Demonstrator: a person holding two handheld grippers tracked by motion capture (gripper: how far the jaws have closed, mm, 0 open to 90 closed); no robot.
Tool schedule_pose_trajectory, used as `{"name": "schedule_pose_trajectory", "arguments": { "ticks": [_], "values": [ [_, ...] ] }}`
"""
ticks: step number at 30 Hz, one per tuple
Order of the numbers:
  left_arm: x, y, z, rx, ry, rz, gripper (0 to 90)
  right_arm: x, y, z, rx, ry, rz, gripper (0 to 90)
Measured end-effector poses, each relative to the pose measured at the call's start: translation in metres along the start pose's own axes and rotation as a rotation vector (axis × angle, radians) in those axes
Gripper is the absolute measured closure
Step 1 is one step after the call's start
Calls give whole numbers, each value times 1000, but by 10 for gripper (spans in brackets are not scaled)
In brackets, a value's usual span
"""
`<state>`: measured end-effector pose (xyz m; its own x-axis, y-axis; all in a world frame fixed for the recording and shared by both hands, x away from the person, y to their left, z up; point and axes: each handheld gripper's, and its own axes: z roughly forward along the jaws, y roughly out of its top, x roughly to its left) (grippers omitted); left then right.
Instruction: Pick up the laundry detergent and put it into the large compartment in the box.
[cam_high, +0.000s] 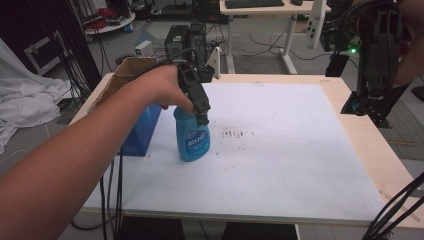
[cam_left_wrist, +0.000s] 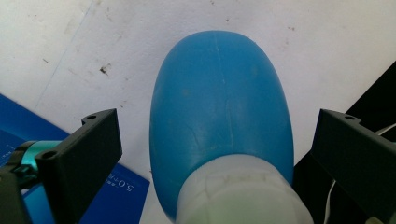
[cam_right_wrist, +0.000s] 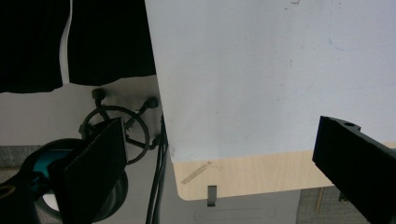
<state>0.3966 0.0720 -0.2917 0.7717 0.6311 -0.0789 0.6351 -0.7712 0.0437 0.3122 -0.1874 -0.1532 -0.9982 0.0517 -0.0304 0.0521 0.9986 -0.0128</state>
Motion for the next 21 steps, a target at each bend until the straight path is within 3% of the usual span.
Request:
{"name": "schedule_pose_trajectory", "arguments": {
  "ticks": [13,21],
  "values": [
    [-2,1,10,25,21,7,18,0,-1,3,-3,2,0,22],
    [-3,2,9,16,28,2,19,-1,-1,4,3,5,3,22]
  ]
}}
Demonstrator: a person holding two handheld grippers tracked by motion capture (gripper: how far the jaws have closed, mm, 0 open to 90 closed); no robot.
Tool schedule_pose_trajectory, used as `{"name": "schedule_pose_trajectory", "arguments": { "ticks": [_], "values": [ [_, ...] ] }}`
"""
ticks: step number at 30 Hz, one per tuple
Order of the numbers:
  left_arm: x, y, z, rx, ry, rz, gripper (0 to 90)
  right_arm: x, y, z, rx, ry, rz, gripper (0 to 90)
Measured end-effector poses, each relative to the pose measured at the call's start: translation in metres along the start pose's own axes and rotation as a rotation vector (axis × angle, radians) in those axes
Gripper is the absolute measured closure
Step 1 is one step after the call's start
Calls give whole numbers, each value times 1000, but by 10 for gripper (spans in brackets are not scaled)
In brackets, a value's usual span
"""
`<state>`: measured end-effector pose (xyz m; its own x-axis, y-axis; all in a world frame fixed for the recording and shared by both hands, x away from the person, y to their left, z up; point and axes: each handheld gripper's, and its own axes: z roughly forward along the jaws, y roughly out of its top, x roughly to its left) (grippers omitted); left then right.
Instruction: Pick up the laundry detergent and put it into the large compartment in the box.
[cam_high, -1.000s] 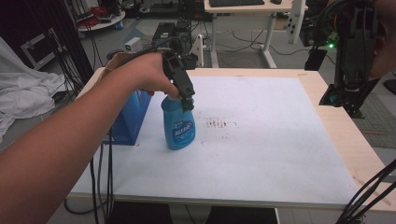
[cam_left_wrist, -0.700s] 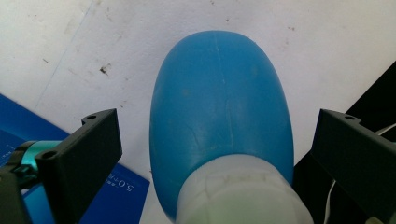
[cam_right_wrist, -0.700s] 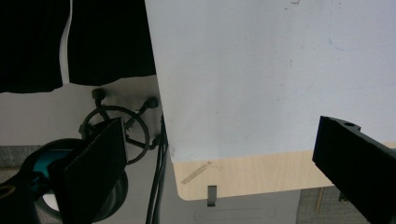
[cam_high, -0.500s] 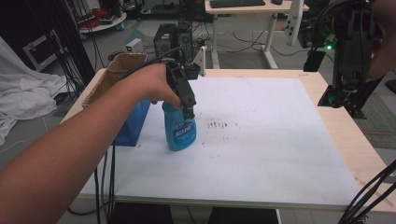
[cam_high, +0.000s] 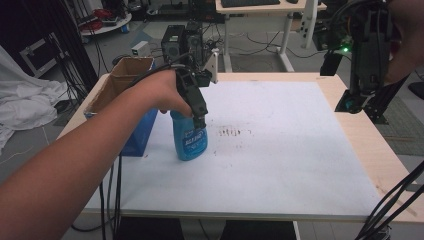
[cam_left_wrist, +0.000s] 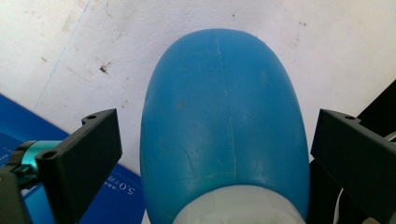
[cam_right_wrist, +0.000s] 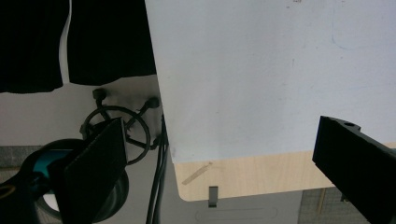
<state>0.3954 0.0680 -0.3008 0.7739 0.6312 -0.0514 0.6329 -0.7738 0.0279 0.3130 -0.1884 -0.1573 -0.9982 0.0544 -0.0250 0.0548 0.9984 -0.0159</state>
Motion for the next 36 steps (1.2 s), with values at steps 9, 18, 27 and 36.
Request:
{"name": "schedule_pose_trajectory", "arguments": {
  "ticks": [9,18,27,36],
  "values": [
    [3,-1,-1,-1,-6,-4,87,-2,1,2,-4,-1,-2,22],
    [1,2,0,2,-17,-5,144,-3,2,4,-3,3,-3,22],
    [1,2,1,5,-20,-2,194,-3,3,6,4,0,0,22],
    [0,2,2,3,-15,-8,207,-1,4,5,5,-4,-1,22]
  ]
}}
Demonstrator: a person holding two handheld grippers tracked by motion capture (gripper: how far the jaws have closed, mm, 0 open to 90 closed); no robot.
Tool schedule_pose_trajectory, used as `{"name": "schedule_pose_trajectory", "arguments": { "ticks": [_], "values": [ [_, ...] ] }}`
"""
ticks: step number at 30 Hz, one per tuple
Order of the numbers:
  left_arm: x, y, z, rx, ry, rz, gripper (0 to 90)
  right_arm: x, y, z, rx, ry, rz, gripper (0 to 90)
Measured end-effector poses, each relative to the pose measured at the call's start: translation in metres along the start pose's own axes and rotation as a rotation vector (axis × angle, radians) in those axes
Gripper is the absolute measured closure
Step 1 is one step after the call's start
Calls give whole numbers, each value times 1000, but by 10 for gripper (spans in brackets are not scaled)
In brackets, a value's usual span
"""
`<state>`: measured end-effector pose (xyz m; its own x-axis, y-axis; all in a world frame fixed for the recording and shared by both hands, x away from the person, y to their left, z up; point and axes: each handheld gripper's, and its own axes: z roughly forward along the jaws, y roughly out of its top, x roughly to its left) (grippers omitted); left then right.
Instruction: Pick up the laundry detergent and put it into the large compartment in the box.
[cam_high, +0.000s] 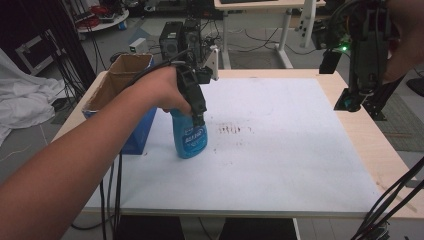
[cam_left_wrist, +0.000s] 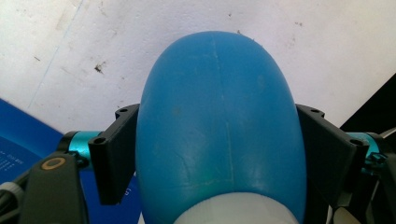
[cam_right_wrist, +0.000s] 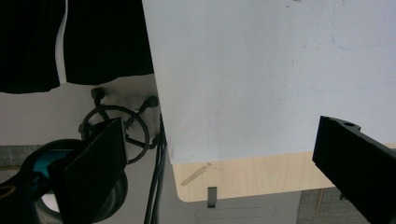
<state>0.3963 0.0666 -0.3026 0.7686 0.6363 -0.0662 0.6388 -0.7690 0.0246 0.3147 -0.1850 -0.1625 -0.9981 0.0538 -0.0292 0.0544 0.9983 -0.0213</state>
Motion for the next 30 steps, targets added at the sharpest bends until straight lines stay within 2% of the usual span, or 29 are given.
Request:
{"name": "schedule_pose_trajectory", "arguments": {
  "ticks": [9,12,13,16,17,18,23,24,30],
  "values": [
    [0,0,0,4,8,6,207,-1,-1,-1,-5,-2,3,22],
    [-1,0,0,-6,18,-4,209,-2,-2,-1,-3,-3,7,22],
    [0,0,-1,8,23,14,211,-2,-2,-1,-1,-3,9,22],
    [-1,0,-1,-4,11,-3,215,-2,-3,-1,-4,-3,5,22],
    [0,0,-3,-9,1,8,334,-2,-3,-1,-4,-3,6,22],
    [0,0,-2,-10,3,5,364,-1,-3,-2,-5,-5,5,22],
    [0,0,-1,15,12,11,365,0,-5,-1,-8,-4,6,22],
    [-1,0,0,3,14,-4,365,0,-5,-1,-8,-5,9,22],
    [-2,1,0,9,31,-5,385,0,-7,0,-11,-4,7,22]
  ]
}}
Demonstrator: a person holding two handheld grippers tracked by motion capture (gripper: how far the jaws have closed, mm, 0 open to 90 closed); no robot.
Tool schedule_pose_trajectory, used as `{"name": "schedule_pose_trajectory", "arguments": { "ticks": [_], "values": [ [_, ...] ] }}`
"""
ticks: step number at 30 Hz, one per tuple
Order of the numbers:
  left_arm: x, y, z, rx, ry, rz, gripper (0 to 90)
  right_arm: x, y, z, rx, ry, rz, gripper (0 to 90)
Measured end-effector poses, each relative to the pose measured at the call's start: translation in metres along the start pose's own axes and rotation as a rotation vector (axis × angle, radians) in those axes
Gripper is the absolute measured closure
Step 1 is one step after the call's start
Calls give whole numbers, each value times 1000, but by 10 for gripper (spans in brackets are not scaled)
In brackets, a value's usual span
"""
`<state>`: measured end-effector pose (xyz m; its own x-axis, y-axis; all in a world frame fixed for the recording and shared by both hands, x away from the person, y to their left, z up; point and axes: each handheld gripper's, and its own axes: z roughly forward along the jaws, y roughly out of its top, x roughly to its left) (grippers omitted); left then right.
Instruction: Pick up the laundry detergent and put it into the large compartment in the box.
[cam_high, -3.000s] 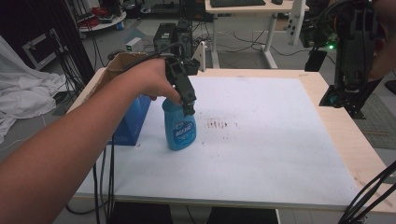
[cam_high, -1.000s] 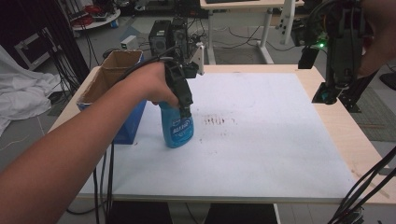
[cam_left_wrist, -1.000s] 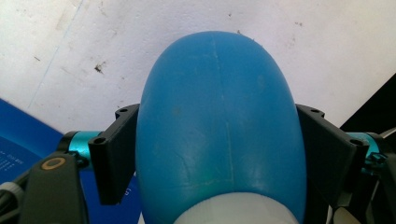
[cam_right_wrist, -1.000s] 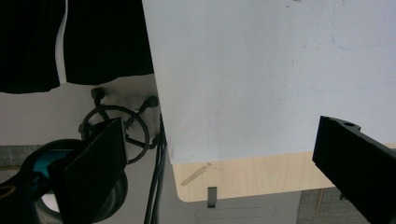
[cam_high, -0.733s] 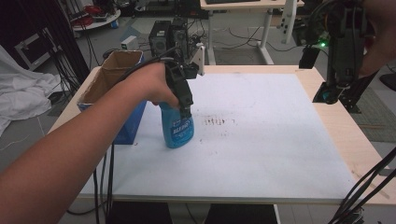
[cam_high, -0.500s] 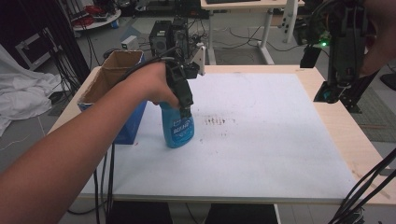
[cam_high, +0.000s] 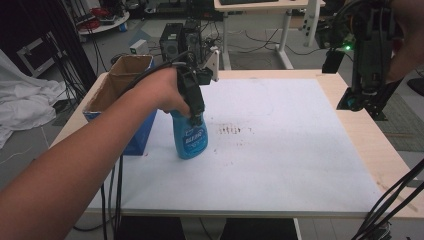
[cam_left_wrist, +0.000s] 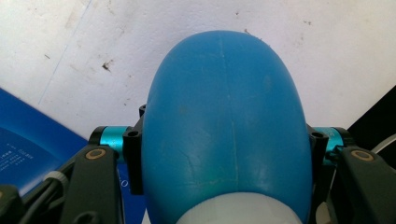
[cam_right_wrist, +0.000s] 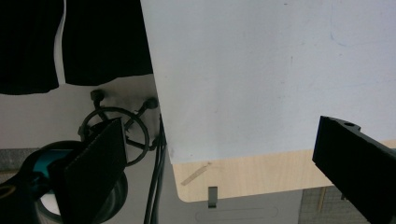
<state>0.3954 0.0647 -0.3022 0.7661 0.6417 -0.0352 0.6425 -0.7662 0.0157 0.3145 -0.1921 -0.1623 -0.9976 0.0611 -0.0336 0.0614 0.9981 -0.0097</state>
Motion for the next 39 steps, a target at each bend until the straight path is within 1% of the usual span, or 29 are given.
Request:
{"name": "schedule_pose_trajectory", "arguments": {
  "ticks": [3,5,6,7,9,10,11,12,13,14,16,18,19,20,21,22,23,25,26,30,31,32,33,35,37,39],
  "values": [
    [0,0,0,-7,1,-7,388,0,0,1,1,1,4,22],
    [0,-1,0,-8,2,-5,390,0,0,1,3,1,2,22],
    [1,-1,0,-3,3,6,390,0,0,1,3,0,2,22],
    [0,-1,0,-14,0,-11,390,0,0,2,2,2,2,22],
    [0,-2,0,-4,0,2,391,0,1,3,4,2,1,22],
    [1,-2,-1,7,-1,17,391,-1,1,3,4,3,-2,22],
    [0,-3,-2,-7,-6,2,390,-1,1,3,4,3,-2,22],
    [0,-4,-4,-14,-12,-1,390,0,1,3,5,3,0,22],
    [2,-4,-7,1,-14,19,390,0,2,2,5,3,0,22],
    [1,-6,-9,-12,-19,4,390,0,2,2,4,4,0,22],
    [0,-8,-20,-27,-28,-3,390,-1,2,2,5,3,-3,22],
    [1,-11,-33,-19,-25,13,390,-1,2,3,5,4,-3,22],
    [1,-12,-38,-26,-24,11,390,-1,3,3,4,4,-4,22],
    [0,-14,-47,-33,-20,1,390,-1,3,3,5,4,-3,22],
    [0,-14,-47,-33,-20,1,390,-1,3,3,5,4,-3,22],
    [2,-19,-62,-42,-19,-11,390,-2,4,3,6,6,-5,22],
    [4,-21,-70,-43,-17,-14,390,-2,5,4,7,6,-8,22],
    [7,-26,-87,-60,-15,-36,390,-2,7,4,8,7,-10,22],
    [9,-29,-96,-57,-15,-33,390,-2,7,4,9,8,-13,22],
    [17,-40,-129,-82,-4,-85,389,-3,12,6,12,11,-17,22],
    [19,-43,-137,-90,0,-94,390,-4,12,6,11,9,-23,22],
    [21,-45,-144,-97,1,-104,390,-4,13,6,12,11,-18,22],
    [23,-48,-151,-108,1,-119,390,-4,14,7,11,12,-25,22],
    [28,-52,-163,-112,-1,-142,390,-5,16,7,13,12,-23,22],
    [31,-57,-173,-117,0,-175,390,-6,17,8,13,12,-27,22],
    [36,-61,-181,-108,2,-197,390,-6,18,9,14,15,-26,22]
  ]
}}
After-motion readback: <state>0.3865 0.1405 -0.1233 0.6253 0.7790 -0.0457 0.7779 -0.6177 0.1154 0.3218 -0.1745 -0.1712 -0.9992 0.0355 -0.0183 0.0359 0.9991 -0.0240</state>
